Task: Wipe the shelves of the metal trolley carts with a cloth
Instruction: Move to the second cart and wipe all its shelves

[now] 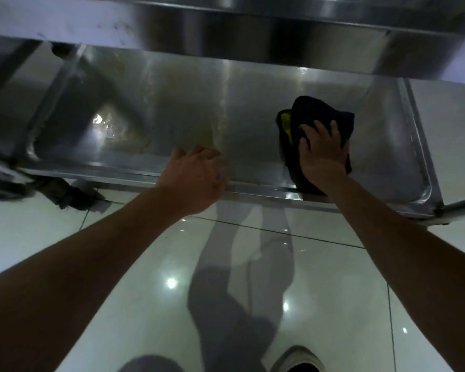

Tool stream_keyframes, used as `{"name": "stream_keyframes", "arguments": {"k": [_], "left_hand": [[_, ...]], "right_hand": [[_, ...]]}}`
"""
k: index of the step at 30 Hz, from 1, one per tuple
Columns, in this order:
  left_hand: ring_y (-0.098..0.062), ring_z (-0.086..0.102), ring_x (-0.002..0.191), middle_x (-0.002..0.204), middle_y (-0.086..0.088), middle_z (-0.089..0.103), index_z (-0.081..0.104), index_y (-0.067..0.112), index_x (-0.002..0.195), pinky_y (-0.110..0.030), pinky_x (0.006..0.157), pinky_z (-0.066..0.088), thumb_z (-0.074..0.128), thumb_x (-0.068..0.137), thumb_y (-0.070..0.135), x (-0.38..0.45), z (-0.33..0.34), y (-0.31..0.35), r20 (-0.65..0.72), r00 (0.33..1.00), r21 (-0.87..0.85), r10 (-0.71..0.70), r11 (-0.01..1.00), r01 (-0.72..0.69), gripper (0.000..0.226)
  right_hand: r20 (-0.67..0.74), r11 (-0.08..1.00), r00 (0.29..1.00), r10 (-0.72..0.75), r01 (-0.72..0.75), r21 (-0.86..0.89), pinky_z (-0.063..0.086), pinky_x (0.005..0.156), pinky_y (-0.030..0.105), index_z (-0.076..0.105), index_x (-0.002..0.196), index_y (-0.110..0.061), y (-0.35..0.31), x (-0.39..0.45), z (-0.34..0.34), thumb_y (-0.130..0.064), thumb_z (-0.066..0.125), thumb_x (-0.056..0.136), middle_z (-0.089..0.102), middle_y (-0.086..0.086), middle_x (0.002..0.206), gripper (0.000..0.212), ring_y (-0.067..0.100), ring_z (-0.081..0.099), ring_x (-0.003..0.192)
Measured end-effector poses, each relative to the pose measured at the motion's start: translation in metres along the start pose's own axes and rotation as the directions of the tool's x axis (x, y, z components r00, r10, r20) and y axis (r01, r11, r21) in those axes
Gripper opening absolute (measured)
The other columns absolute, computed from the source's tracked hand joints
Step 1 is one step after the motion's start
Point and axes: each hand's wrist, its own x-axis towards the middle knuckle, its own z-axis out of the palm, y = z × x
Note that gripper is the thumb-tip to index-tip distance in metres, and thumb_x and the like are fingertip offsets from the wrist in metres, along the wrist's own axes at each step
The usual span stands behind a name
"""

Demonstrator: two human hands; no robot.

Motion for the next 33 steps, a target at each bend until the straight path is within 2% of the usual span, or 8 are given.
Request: {"name": "stream_keyframes", "arguments": {"k": [3,6,13,19,22,26,29,33], "left_hand": [[-0.023,0.049,0.129,0.137,0.003,0.058,0.057,0.03,0.133,-0.043,0.097,0.039,0.046,0.097,0.044,-0.024,-0.018,-0.016,0.017,1.0,-0.079,-0.014,0.997,0.016,0.04],[-0.028,0.053,0.126,0.134,-0.003,0.061,0.062,0.024,0.127,-0.045,0.094,0.041,0.052,0.095,0.038,-0.039,-0.032,-0.039,-0.018,0.998,-0.011,0.056,0.998,-0.056,0.037],[-0.03,0.05,0.131,0.142,-0.006,0.056,0.061,0.022,0.133,-0.047,0.099,0.043,0.055,0.096,0.039,-0.056,-0.013,-0.121,-0.053,0.998,0.039,-0.034,0.999,0.036,0.041],[-0.031,0.053,0.125,0.138,-0.006,0.059,0.062,0.021,0.131,-0.047,0.096,0.045,0.051,0.097,0.041,-0.084,-0.023,-0.154,-0.055,0.997,-0.026,-0.046,0.999,0.044,0.041],[-0.034,0.054,0.12,0.132,-0.009,0.061,0.064,0.02,0.127,-0.049,0.093,0.044,0.049,0.096,0.042,-0.098,-0.02,-0.168,-0.068,0.997,-0.017,-0.039,0.999,0.038,0.041],[-0.036,0.051,0.122,0.132,-0.01,0.059,0.061,0.021,0.127,-0.054,0.096,0.043,0.051,0.098,0.044,-0.113,-0.008,-0.207,-0.113,0.993,0.018,-0.026,0.999,0.028,0.038],[-0.037,0.051,0.122,0.131,-0.012,0.058,0.061,0.023,0.126,-0.057,0.096,0.043,0.05,0.098,0.042,-0.123,-0.006,-0.231,-0.128,0.989,0.005,-0.068,0.998,0.069,0.035],[-0.038,0.047,0.124,0.132,-0.012,0.055,0.06,0.024,0.126,-0.059,0.096,0.044,0.055,0.096,0.04,-0.139,-0.003,-0.254,-0.143,0.987,0.036,-0.078,0.996,0.084,0.035]], "right_hand": [[0.079,1.0,0.997,-0.006,0.006,-0.006,0.005,0.117,0.066,0.042,0.148,-0.028,-0.009,-0.006,-0.008,-0.036,0.036,0.104,0.026,0.003,0.163,0.044,0.03,0.005,0.153],[0.107,0.999,0.994,-0.014,0.018,-0.038,0.005,0.118,0.064,0.042,0.149,-0.026,-0.023,-0.013,-0.011,-0.034,0.037,0.105,0.026,0.004,0.163,0.045,0.03,0.005,0.153],[-0.049,0.992,0.995,-0.09,0.085,-0.093,0.02,0.116,0.064,0.043,0.148,-0.021,-0.05,-0.03,0.026,-0.031,0.037,0.105,0.032,0.008,0.16,0.045,0.033,0.012,0.152],[0.281,0.958,0.955,-0.092,0.162,-0.235,0.011,0.122,0.054,0.032,0.153,-0.013,-0.061,-0.02,0.005,-0.025,0.031,0.105,0.029,0.018,0.16,0.05,0.033,0.019,0.151],[0.24,0.963,0.966,-0.094,0.15,-0.226,0.008,0.122,0.046,0.036,0.152,-0.01,-0.076,-0.029,0.001,-0.027,0.031,0.103,0.032,0.023,0.157,0.052,0.032,0.024,0.149],[0.146,0.979,0.989,0.001,0.029,-0.203,0.017,0.119,0.06,0.031,0.155,-0.026,-0.083,-0.059,0.017,-0.035,0.03,0.103,0.025,0.013,0.163,0.053,0.034,0.016,0.152],[0.014,0.984,1.0,0.025,-0.022,-0.176,0.021,0.118,0.059,0.037,0.153,-0.028,-0.11,-0.083,0.033,-0.043,0.022,0.094,0.03,0.009,0.161,0.062,0.033,0.017,0.151],[0.002,0.987,0.999,0.049,-0.048,-0.156,0.019,0.115,0.058,0.037,0.151,-0.035,-0.155,-0.089,0.054,-0.041,0.029,0.1,0.028,0.002,0.162,0.052,0.029,0.013,0.152]]}}
